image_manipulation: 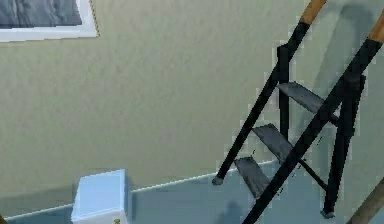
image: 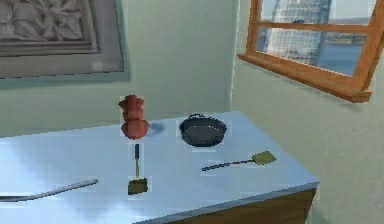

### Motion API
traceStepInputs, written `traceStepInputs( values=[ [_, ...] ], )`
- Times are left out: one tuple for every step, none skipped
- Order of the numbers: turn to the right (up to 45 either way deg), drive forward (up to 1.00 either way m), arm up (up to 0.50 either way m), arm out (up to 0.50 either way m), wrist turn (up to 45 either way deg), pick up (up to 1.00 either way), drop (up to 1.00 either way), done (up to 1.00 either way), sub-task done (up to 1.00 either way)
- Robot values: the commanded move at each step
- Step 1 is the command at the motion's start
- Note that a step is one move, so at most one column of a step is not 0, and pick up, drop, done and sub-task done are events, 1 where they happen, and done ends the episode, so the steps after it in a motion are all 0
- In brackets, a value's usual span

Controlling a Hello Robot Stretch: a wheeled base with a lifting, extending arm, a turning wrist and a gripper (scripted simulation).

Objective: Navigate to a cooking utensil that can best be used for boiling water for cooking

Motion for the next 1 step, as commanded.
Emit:
traceStepInputs(
  values=[
    [0.0,0.0,0.0,0.0,0.0,0.0,0.0,1.0,0.0]
  ],
)
